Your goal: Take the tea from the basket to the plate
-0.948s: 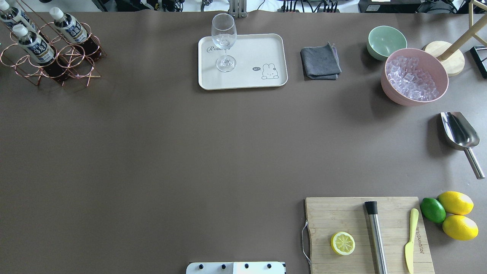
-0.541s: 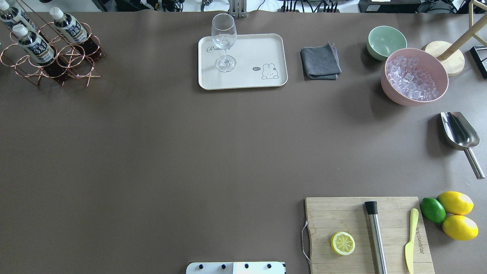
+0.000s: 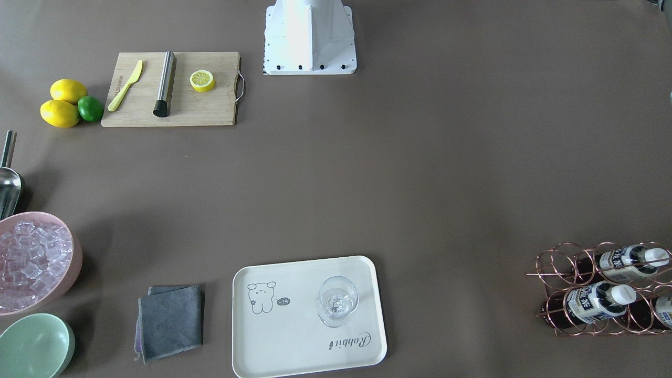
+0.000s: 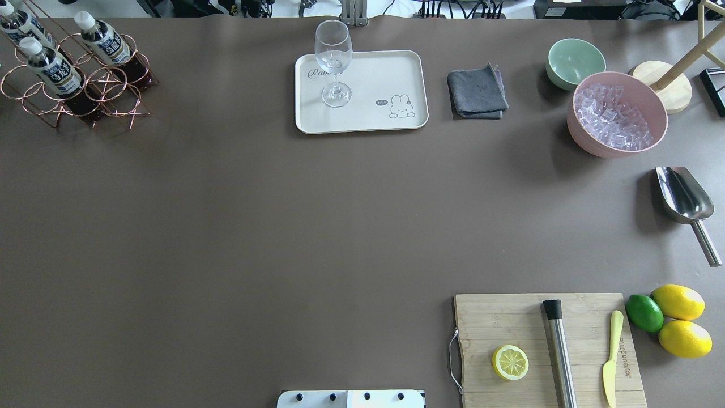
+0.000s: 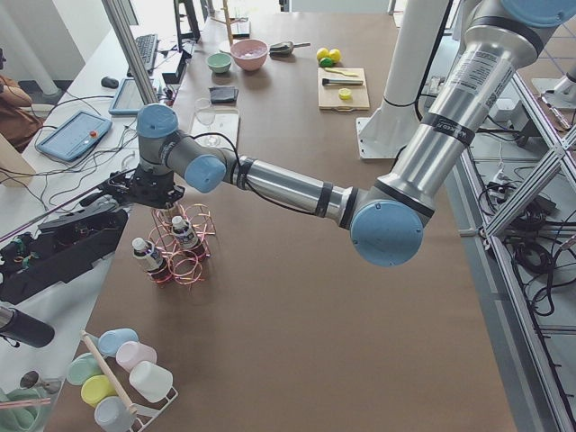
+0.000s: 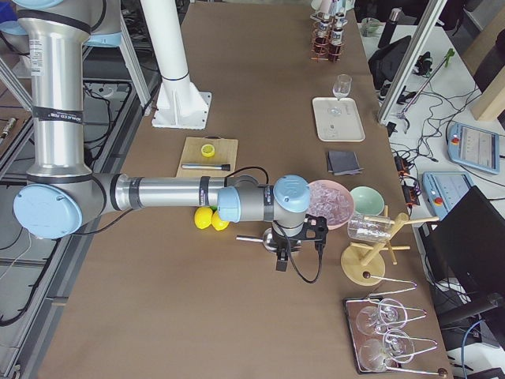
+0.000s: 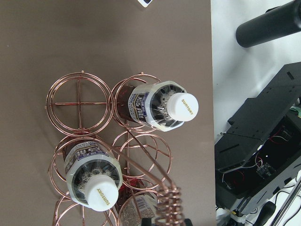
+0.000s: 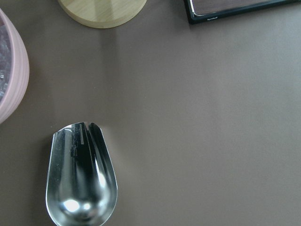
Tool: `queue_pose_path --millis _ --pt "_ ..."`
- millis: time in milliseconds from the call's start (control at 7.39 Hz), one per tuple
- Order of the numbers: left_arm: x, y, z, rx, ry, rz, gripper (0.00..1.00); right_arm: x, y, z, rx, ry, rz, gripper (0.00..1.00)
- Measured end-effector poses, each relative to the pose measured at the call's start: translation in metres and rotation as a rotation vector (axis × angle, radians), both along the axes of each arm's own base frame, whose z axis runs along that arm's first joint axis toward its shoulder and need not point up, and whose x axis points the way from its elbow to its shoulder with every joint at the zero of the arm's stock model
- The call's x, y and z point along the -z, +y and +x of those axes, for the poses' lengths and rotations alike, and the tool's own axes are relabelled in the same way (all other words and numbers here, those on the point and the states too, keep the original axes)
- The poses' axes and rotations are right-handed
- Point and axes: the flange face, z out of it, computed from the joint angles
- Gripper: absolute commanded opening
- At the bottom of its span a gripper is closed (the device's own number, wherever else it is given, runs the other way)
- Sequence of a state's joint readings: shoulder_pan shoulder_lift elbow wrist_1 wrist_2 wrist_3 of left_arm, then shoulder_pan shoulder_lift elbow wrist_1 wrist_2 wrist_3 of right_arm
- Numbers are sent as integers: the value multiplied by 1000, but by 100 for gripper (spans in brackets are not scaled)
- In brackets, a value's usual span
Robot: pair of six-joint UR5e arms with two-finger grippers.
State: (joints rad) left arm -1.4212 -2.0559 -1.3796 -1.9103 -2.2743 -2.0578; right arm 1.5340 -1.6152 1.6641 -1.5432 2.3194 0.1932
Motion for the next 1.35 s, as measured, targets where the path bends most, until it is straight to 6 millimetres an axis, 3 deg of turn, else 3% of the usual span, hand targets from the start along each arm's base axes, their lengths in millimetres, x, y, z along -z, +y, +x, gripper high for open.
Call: queue_pose_path --millis 406,677,812,1083,1354 --pt "13 6 -13 1 -4 29 0 1 -1 0 1 0 3 100" --pt "43 20 -19 -1 -20 15 0 0 0 0 3 2 4 100" --pt "70 36 -17 -7 -23 12 0 1 0 0 3 1 6 100" --pt "130 86 16 -60 -22 -24 0 2 -1 0 3 1 9 100" --pt "197 141 78 -87 2 -82 0 2 -1 0 4 0 9 100"
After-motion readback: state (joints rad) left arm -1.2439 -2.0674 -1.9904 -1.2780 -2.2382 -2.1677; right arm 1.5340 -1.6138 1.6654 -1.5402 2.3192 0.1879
